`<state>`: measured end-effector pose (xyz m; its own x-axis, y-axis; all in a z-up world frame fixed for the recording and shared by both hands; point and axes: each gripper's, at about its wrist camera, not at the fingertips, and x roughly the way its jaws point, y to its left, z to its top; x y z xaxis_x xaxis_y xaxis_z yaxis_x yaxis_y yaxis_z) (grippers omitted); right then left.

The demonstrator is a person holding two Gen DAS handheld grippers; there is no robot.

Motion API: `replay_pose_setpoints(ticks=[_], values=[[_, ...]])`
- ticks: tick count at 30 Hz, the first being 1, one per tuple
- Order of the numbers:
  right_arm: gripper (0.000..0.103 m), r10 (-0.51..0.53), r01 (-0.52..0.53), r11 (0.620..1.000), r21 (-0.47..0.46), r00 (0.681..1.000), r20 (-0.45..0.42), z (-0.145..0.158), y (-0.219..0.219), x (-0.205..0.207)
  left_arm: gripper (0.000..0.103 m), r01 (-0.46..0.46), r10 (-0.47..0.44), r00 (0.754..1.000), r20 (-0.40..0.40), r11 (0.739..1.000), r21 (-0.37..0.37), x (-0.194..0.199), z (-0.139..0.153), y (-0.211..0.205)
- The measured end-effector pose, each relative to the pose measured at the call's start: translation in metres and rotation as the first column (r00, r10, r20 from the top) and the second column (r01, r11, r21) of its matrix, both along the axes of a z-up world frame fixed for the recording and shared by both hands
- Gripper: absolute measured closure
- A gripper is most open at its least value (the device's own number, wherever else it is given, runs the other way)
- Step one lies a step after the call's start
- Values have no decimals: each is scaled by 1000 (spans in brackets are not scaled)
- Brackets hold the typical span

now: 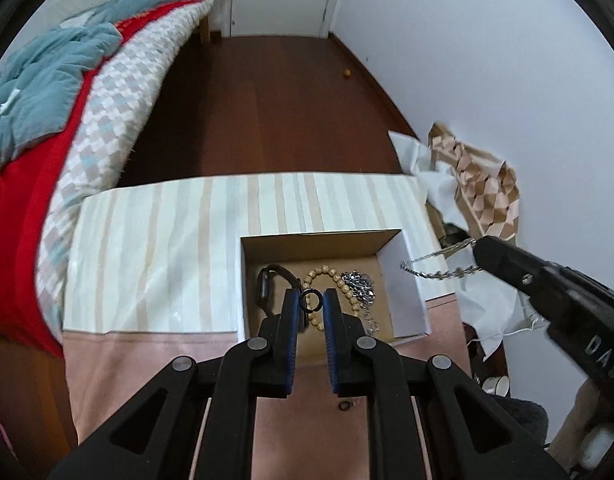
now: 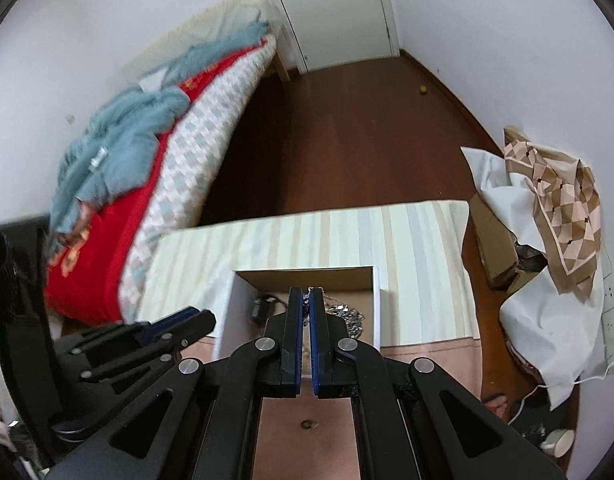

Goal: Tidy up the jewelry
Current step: 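Carry the black ring and link bracelet into the white box and release both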

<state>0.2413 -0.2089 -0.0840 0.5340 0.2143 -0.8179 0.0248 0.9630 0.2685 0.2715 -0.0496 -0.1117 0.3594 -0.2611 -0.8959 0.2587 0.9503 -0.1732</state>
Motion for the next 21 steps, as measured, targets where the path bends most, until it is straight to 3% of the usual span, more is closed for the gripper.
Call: replay_pose_setpoints(ticks=[5,9,11,13,14,16,19,21], values=[[100,-1,-1,1000,-16,996,-91,-41,-4,27,93,12,-15,994,-106,1000,-28,27,-30,-10],[99,-16,20,1000,22,982,-187,-68,-14,41,91,-7,1,987,-158,999,-39,36,-38,-12],[98,-13,22,999,37,973,-229,-79,-18,43,82,-26,23,988,-150,999,-20,39,-35,-9],[83,-14,19,1000,21,969,-245,-83,-20,42,60,-40,41,992,-122,999,12,40,-30,-6],[76,-15,18,1000,10,970,-244,-83,-20,41,44,-52,55,993,-105,998,27,39,-27,-3],[50,-17,17,1000,0,971,-239,-82,-20,37,39,-87,90,994,-69,995,47,36,-21,6],[35,-27,21,999,-30,973,-229,-77,-19,32,38,-120,124,991,-40,988,100,31,-19,16],[20,-38,21,996,-81,975,-219,-73,-17,29,30,-138,139,990,-1,980,140,23,-16,22]])
